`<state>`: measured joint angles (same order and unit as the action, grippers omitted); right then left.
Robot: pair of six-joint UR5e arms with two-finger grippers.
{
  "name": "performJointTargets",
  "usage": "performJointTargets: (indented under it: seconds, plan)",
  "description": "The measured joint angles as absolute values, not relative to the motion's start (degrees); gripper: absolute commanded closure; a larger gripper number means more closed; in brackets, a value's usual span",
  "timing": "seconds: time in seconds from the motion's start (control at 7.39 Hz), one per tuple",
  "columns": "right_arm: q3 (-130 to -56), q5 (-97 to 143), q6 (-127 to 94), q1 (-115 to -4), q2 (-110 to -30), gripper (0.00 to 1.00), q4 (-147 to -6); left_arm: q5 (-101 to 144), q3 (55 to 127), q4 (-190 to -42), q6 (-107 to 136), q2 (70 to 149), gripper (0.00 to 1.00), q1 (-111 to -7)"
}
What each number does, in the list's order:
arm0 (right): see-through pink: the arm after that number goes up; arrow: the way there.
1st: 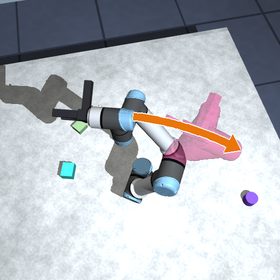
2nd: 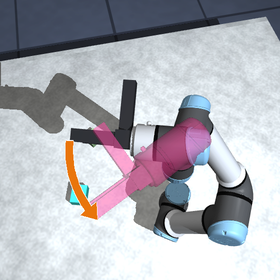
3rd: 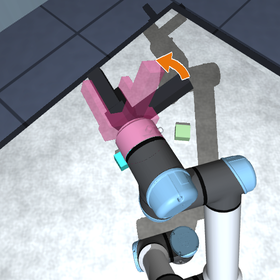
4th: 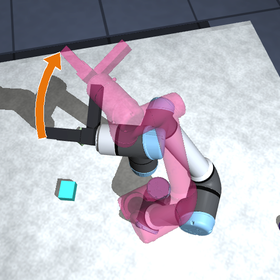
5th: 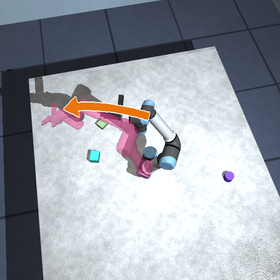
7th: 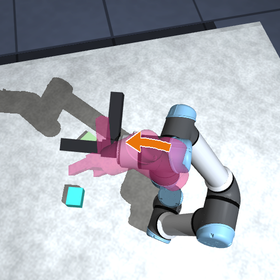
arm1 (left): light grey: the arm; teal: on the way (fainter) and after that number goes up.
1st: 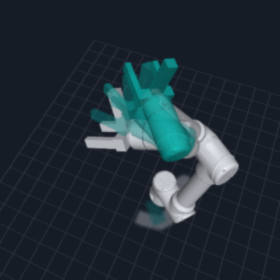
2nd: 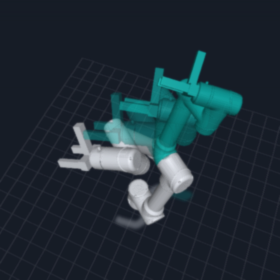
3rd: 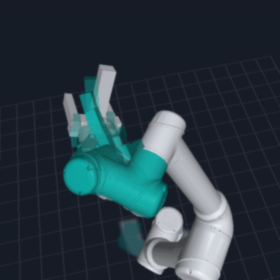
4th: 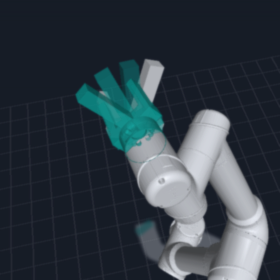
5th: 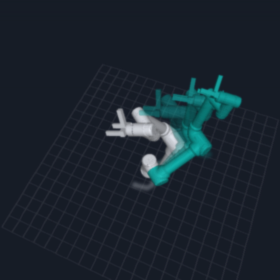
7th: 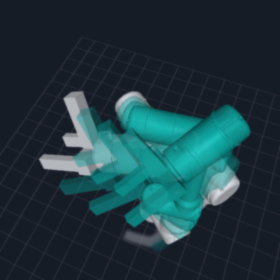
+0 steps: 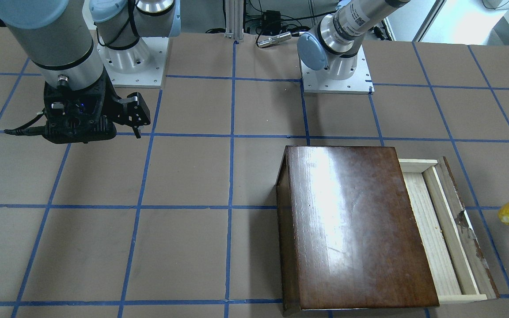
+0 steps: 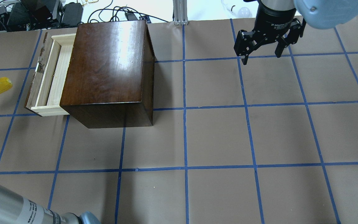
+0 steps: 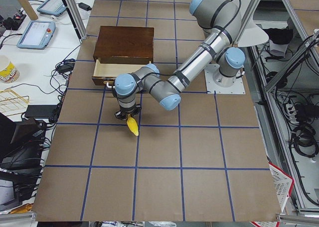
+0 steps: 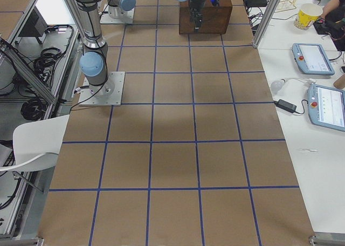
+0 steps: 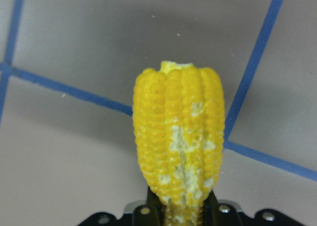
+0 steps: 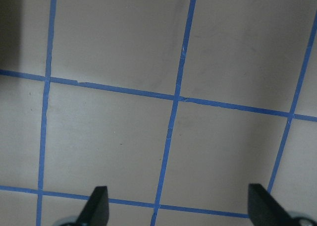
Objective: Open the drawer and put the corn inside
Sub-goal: 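Lift the corn cob and carry it over the open drawer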
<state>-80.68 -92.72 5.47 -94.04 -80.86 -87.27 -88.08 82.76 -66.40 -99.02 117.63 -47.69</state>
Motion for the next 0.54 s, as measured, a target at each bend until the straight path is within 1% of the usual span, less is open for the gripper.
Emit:
performJointTargets:
  seconds: [0.27,0.54]
  plan:
    - [-80.68,-92.72,5.53,-94.04,-80.86,0.0,-87.27,-87.42,77.93,-73.43,-84.42,116.26,1.0,-48.72]
    - [-80.69,-92.73,5.5,-94.04,-80.86,0.0,-87.27,-87.55,75.86,-76.68,-68.75,114.6,1.0,-51.49]
